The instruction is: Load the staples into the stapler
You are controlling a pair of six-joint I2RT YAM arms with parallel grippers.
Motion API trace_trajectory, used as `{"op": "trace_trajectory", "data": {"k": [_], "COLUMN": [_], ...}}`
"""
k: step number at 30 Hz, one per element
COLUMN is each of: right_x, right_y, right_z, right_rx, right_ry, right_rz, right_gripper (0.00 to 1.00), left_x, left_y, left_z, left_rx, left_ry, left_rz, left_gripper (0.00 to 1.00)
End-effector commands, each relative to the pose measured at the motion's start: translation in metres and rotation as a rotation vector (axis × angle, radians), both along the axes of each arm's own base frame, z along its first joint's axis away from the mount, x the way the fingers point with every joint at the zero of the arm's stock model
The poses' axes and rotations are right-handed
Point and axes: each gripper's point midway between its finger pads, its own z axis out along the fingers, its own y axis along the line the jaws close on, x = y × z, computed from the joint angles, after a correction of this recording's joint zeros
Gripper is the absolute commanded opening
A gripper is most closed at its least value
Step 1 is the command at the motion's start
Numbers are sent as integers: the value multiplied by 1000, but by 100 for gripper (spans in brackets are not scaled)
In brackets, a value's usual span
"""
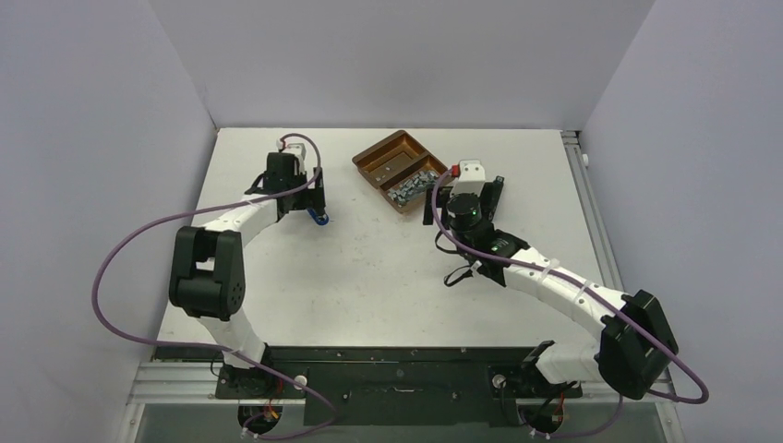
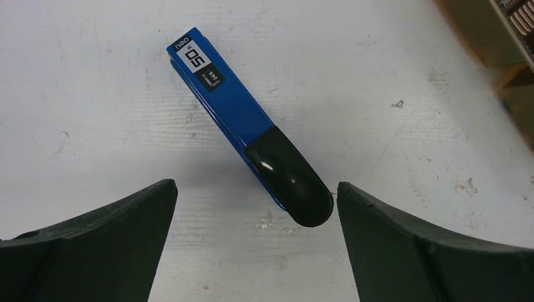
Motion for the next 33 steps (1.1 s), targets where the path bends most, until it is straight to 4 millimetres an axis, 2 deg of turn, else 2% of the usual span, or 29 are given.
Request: {"op": "trace_trajectory", "data": {"k": [1, 2, 3, 9, 12, 15, 19, 21, 23, 27, 33], "right_x": [2, 2, 2, 3, 3, 1, 0, -1, -2, -5, -11], "right_y": [4, 7, 10, 22, 27, 32, 35, 36, 38, 43, 50], "right_z": [-2, -2, -3, -6, -9, -12, -16, -17, -17, -21, -35], "right_rx": [-43, -45, -46, -42, -44, -44, -44, -43, -39, -38, -24], "right_ry": [-1, 2, 4, 10, 17, 24, 31, 33, 33, 40, 65], "right_rz": [0, 7, 16, 52, 67, 81, 87, 92, 97, 114, 132], "right_gripper": [88, 88, 89, 90, 91, 92, 93, 94, 94, 95, 95], "left_x": [20, 22, 24, 31, 34, 36, 30, 25, 16, -9, -62], "left_y": [-3, -3, -4, -9, -14, -18, -25, -27, -29, -37, -54], "left_z": [12, 11, 9, 3, 1, 0, -1, 2, 6, 11, 21], "left_rx": [2, 5, 12, 38, 44, 65, 80, 87, 85, 98, 111], "left_ry": [-49, -52, -57, -71, -76, -77, -74, -81, -92, -78, -30], "left_rz": [48, 47, 48, 53, 44, 32, 19, 18, 13, -15, -99], "left_gripper": [99, 100, 95, 86, 78, 66, 42, 29, 21, 19, 19]}}
